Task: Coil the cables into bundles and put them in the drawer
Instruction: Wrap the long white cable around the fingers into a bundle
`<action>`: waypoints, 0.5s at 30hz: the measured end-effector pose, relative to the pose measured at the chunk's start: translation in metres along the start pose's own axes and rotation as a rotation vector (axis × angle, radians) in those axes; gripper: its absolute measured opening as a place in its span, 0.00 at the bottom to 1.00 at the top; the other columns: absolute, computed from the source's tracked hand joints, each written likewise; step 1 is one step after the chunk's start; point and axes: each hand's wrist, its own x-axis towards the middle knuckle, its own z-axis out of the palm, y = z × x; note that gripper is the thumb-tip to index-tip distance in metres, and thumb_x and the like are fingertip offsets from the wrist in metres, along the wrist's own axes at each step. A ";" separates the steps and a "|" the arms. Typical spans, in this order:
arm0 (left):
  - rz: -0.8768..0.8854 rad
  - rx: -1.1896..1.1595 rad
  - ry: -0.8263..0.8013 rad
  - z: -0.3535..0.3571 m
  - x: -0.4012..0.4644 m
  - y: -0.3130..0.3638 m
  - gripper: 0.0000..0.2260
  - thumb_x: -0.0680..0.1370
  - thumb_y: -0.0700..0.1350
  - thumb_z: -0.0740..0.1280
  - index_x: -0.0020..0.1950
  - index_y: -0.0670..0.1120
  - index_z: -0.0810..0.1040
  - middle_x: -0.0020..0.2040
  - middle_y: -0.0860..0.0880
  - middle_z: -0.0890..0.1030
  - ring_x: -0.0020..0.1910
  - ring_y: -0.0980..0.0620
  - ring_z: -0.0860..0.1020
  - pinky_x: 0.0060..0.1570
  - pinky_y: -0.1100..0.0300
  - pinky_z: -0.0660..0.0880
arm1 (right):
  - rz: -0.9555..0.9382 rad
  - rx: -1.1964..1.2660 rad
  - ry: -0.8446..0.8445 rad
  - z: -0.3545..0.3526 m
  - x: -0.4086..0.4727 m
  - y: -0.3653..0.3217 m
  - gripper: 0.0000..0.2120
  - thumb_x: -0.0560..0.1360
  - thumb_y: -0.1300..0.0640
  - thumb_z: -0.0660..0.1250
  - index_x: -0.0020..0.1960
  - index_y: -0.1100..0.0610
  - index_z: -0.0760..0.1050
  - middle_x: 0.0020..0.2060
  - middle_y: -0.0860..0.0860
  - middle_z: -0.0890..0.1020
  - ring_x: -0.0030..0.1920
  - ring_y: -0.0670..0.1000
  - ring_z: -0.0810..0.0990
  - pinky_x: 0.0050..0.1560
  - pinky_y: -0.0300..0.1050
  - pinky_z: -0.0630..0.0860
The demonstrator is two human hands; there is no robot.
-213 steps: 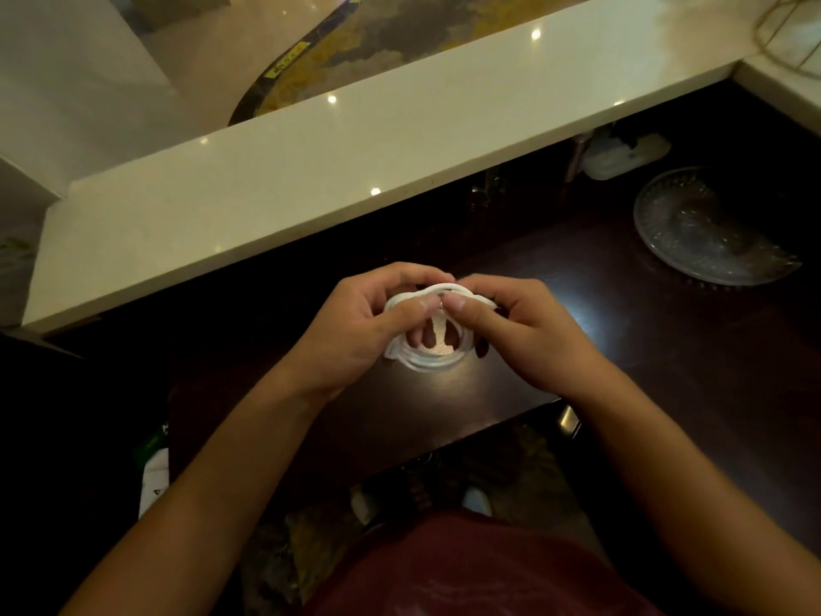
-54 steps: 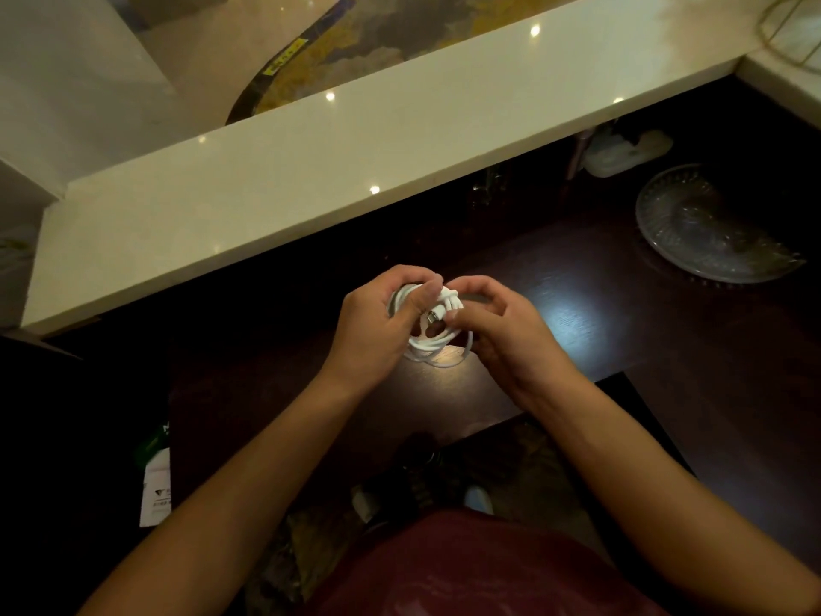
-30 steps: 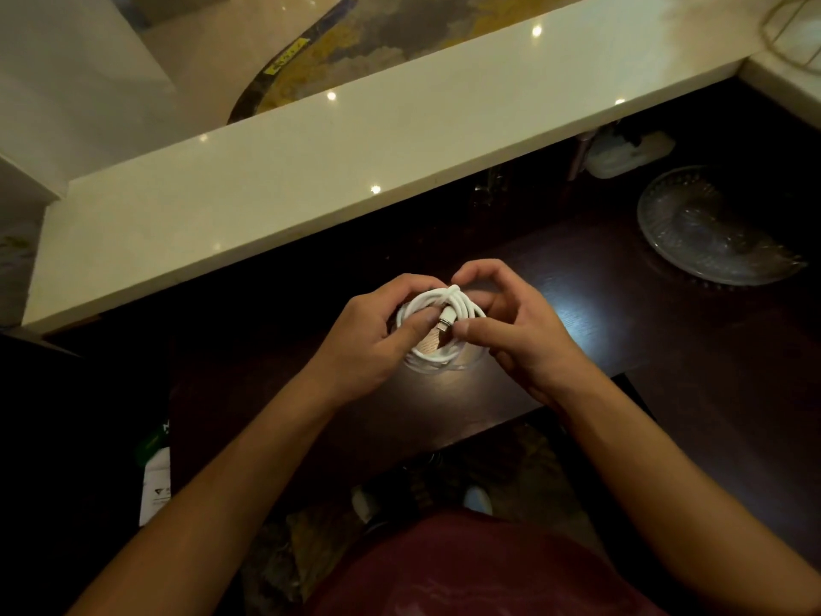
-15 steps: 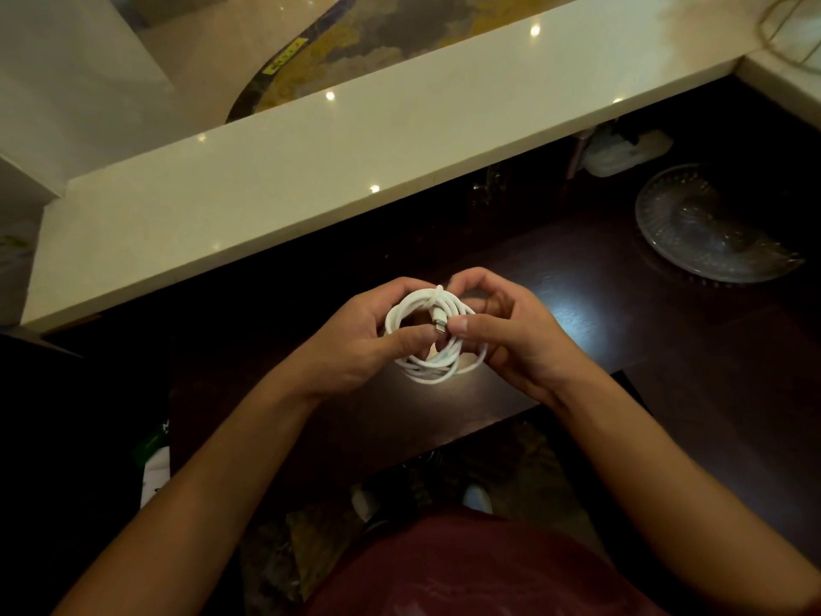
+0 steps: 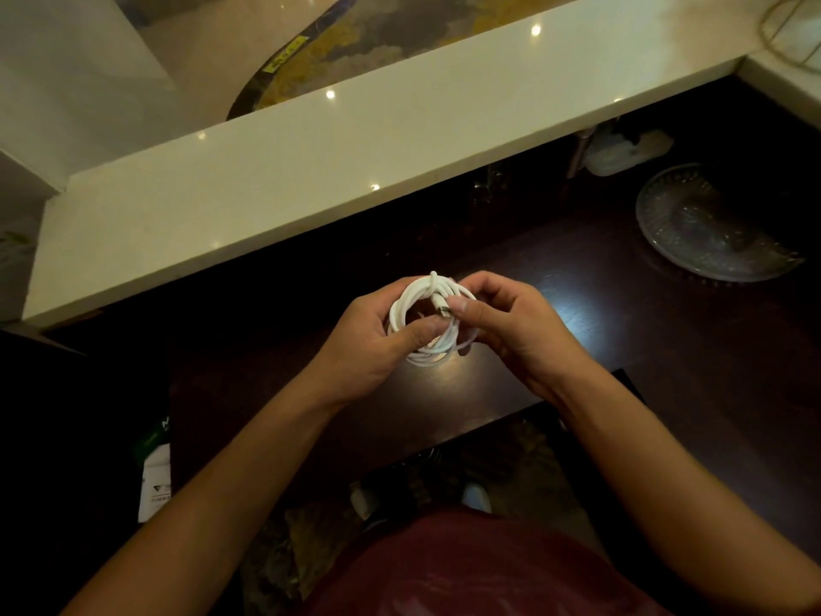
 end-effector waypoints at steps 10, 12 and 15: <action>0.047 0.136 0.083 0.004 -0.001 -0.006 0.15 0.78 0.47 0.71 0.64 0.47 0.79 0.58 0.51 0.82 0.58 0.54 0.81 0.57 0.64 0.77 | 0.038 -0.115 -0.004 -0.002 0.003 -0.003 0.03 0.78 0.63 0.69 0.51 0.62 0.81 0.41 0.55 0.84 0.41 0.52 0.82 0.39 0.45 0.78; 0.046 0.146 0.102 0.004 -0.001 -0.006 0.16 0.78 0.45 0.72 0.66 0.48 0.79 0.61 0.53 0.81 0.60 0.57 0.80 0.59 0.66 0.76 | 0.029 -0.156 0.028 -0.001 0.004 -0.003 0.03 0.78 0.63 0.70 0.49 0.59 0.82 0.41 0.53 0.84 0.42 0.51 0.81 0.40 0.44 0.76; 0.055 0.175 0.102 0.004 -0.001 -0.007 0.16 0.78 0.43 0.72 0.66 0.48 0.79 0.62 0.53 0.81 0.61 0.60 0.79 0.59 0.69 0.74 | 0.017 -0.220 0.059 0.001 0.006 -0.004 0.03 0.77 0.64 0.70 0.48 0.59 0.83 0.40 0.53 0.83 0.40 0.48 0.79 0.39 0.42 0.74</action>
